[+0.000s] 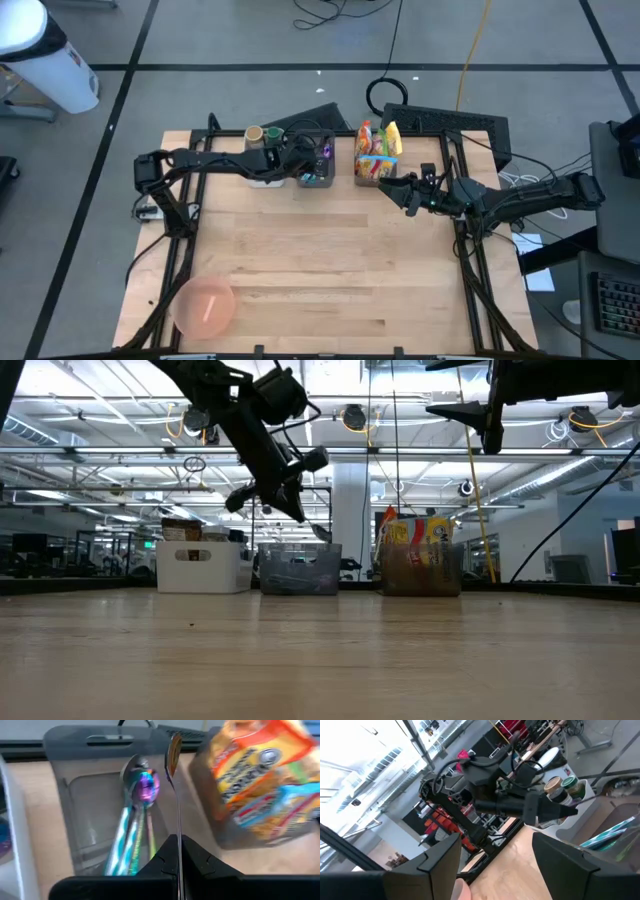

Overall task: Pick & Place Food Item
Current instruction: Put the black spoon into the left black bin

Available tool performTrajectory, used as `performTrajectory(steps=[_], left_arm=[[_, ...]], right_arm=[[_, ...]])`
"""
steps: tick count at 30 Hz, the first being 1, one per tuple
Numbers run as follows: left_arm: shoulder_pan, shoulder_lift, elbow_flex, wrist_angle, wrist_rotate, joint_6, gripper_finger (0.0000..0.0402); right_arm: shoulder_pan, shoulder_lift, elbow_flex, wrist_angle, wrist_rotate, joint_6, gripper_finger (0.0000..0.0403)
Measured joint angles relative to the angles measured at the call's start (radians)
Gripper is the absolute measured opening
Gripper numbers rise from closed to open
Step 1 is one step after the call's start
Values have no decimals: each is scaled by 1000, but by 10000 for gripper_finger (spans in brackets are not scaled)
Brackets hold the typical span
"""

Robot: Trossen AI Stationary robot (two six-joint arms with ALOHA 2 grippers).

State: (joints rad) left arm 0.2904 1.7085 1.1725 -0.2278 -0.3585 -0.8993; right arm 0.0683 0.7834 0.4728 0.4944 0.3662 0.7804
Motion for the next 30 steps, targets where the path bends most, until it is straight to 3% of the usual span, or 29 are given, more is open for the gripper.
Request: performTrajectory(steps=[14, 30], left_arm=[[48, 35, 1, -8, 35, -74, 2], [23, 90, 2, -2, 19, -180, 2]], right_arm=[[-23, 0, 0, -8, -6, -15, 238], [-56, 0, 0, -8, -130, -35, 238]])
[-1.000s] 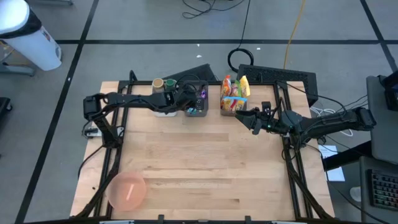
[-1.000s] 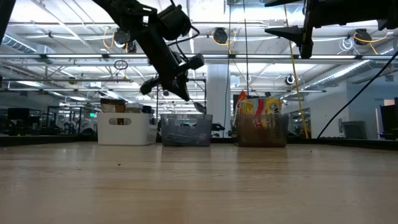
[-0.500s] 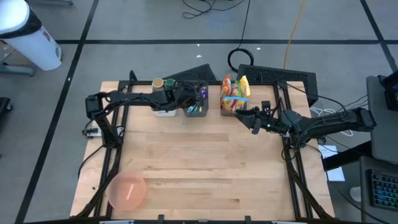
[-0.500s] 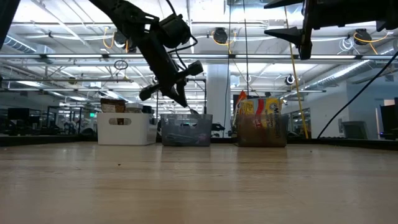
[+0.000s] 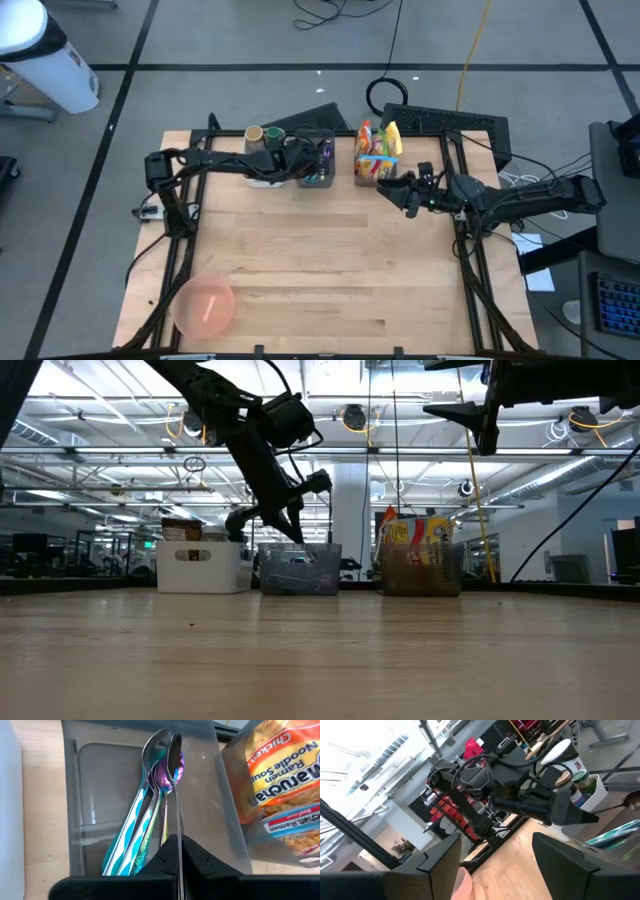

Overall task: Pick & Place Food Item
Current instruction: Put the black spoon into the left black bin

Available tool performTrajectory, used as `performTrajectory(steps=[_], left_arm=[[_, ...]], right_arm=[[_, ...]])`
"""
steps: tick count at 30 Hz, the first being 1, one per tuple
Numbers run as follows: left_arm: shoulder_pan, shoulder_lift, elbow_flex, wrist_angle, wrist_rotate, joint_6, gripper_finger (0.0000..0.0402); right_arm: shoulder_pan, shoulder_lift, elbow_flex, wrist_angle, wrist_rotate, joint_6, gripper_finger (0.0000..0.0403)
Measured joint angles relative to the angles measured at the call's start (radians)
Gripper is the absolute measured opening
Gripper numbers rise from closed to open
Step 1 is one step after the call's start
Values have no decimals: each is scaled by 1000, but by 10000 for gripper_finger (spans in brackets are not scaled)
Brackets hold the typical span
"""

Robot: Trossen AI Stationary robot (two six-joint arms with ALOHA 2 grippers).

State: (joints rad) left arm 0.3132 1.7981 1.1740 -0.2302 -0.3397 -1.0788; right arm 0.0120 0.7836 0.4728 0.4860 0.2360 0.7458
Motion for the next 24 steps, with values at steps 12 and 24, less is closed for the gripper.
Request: performTrajectory(steps=[12, 24], left_arm=[[2, 39, 0, 6, 30, 3, 2], [14, 41, 1, -3, 54, 32, 2]], right_arm=[[1, 0, 0, -5, -5, 2, 238], [1, 0, 0, -19, -3, 24, 238]])
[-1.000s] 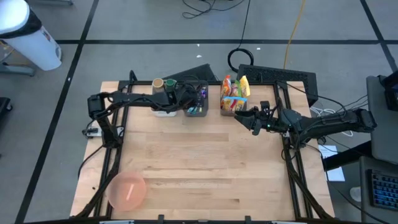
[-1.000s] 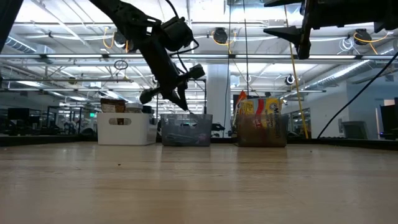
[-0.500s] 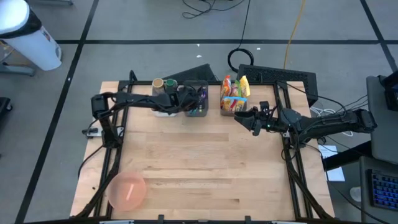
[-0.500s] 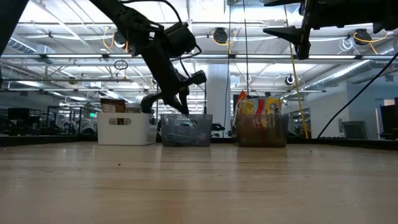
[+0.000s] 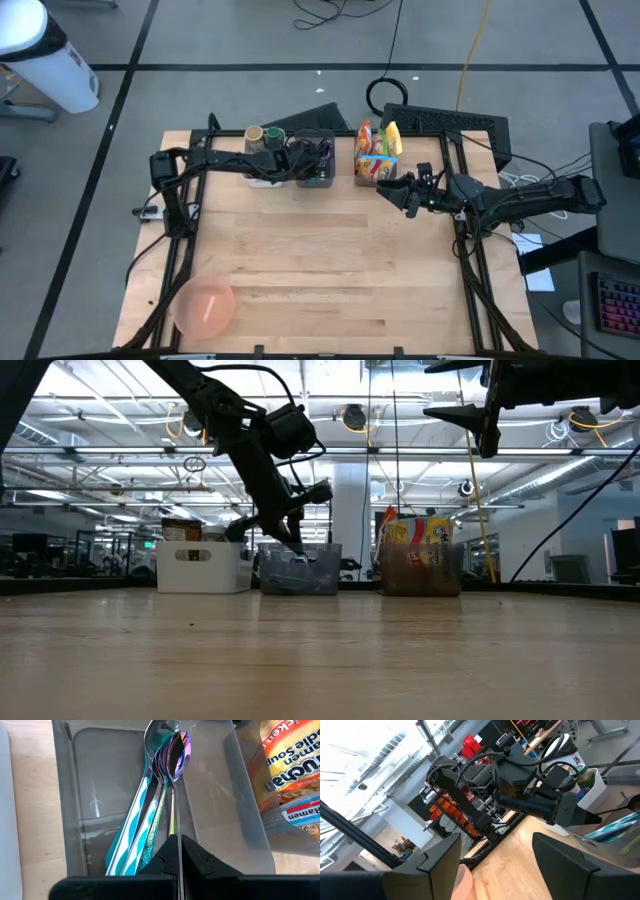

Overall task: Pick & Place Food Item
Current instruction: Put the black spoon into the left black bin

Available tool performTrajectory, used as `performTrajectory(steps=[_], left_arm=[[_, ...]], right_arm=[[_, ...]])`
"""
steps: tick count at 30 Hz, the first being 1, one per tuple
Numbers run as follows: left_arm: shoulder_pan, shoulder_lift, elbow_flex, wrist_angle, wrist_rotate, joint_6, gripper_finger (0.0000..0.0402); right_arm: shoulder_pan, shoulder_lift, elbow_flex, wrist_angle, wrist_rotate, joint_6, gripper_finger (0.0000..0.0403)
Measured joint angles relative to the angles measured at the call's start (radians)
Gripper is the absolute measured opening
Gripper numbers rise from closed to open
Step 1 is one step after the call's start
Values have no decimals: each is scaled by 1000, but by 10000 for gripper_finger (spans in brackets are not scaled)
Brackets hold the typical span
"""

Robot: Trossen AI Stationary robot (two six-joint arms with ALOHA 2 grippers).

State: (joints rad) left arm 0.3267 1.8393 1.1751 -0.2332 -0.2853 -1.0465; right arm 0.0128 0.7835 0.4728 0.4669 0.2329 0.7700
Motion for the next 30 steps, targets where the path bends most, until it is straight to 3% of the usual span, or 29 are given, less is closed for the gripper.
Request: performTrajectory(steps=[30], left_arm=[[2, 0, -1, 70, 27, 28, 26]], right_arm=[[0, 0, 0, -1, 0, 3, 238]])
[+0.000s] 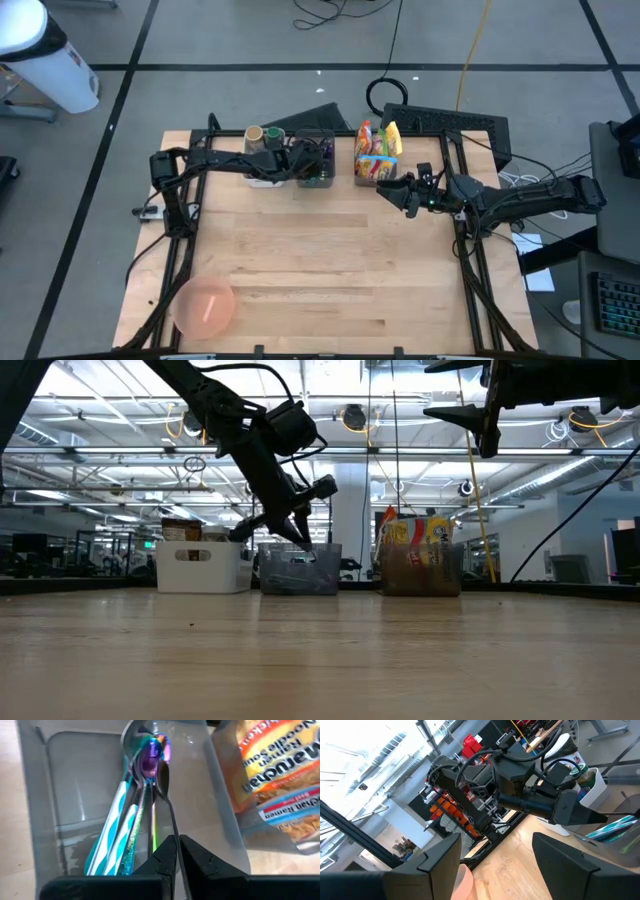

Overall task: Pick & Place Food Item
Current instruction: Put the black spoon into the left black bin, then return to Home Position

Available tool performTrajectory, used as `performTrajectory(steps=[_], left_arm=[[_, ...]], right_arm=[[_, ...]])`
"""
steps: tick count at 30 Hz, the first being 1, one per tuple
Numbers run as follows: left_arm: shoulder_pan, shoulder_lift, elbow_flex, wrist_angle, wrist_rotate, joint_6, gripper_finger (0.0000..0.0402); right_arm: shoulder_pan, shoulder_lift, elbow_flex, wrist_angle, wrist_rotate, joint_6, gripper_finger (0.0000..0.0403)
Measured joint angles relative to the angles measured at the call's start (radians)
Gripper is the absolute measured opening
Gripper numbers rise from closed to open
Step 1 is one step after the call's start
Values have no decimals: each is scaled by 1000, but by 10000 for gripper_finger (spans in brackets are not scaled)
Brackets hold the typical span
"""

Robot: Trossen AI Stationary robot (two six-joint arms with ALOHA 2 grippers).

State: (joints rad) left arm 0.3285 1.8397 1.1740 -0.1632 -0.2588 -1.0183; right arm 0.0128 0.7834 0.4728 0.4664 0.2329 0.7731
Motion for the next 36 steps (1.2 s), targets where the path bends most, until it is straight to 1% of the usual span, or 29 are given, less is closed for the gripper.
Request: performTrajectory(steps=[3, 5, 9, 14, 19, 24, 27, 31, 36], left_arm=[[1, 0, 0, 4, 16, 16, 30], [1, 0, 0, 4, 18, 15, 42], [2, 0, 0, 4, 21, 15, 85], [13, 0, 0, 4, 54, 15, 140], [25, 0, 0, 4, 108, 23, 173], [33, -3, 0, 2, 169, 78, 183], [38, -4, 25, -40, 186, 115, 184], [43, -5, 91, -128, 187, 191, 184], [43, -5, 205, -260, 152, 304, 184]], right_arm=[[0, 0, 0, 0, 0, -1, 238], [0, 0, 0, 0, 0, -3, 238], [0, 0, 0, 0, 0, -3, 238], [0, 0, 0, 0, 0, -3, 238], [0, 0, 0, 0, 0, -3, 238], [0, 0, 0, 0, 0, -3, 238], [0, 0, 0, 0, 0, -3, 238], [0, 0, 0, 0, 0, -3, 238], [0, 0, 0, 0, 0, -3, 238]])
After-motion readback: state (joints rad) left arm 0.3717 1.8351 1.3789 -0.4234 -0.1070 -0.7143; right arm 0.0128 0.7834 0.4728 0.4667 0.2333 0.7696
